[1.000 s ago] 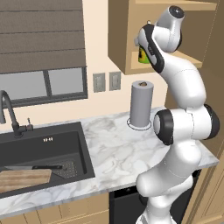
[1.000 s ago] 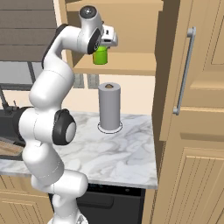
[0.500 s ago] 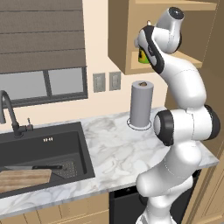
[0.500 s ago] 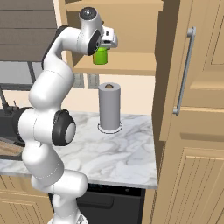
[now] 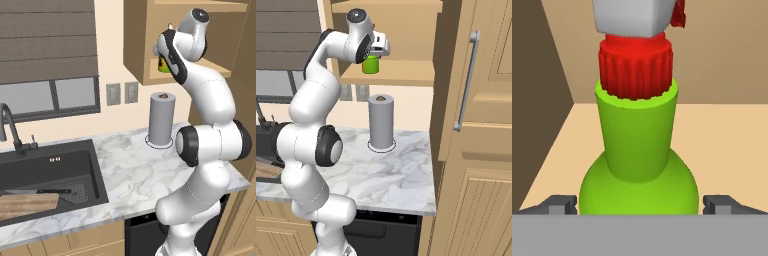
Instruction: Move the cutting board and knife to the sink. Then move spray from the cabinet to the counter.
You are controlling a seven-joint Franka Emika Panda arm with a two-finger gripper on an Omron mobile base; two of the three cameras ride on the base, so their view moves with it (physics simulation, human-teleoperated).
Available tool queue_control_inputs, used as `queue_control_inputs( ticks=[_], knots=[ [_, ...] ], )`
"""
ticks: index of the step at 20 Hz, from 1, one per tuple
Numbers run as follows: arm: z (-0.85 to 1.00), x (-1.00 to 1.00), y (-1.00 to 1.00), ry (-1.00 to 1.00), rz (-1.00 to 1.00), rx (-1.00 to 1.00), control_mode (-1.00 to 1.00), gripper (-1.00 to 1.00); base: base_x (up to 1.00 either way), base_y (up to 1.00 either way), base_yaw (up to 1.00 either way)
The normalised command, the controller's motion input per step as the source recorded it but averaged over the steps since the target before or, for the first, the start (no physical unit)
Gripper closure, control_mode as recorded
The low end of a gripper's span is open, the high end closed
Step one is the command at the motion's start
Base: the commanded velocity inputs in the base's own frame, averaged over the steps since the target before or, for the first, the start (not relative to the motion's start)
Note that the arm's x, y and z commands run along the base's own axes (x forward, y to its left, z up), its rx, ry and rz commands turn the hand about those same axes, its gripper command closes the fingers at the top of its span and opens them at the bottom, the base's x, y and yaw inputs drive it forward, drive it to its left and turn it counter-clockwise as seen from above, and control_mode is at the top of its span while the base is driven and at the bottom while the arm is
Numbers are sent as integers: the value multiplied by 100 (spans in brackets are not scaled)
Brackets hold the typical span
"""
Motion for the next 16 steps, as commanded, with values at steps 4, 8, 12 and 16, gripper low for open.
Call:
queue_control_inputs(
  ticks=[4,8,12,16],
  knots=[
    [-3,0,1,4,0,0,-100,-100,0,0,0],
    [0,0,0,0,0,0,-100,-100,0,0,0],
    [0,0,0,0,0,0,-100,-100,0,0,0],
    [0,0,0,0,0,0,-100,100,0,0,0]
  ],
)
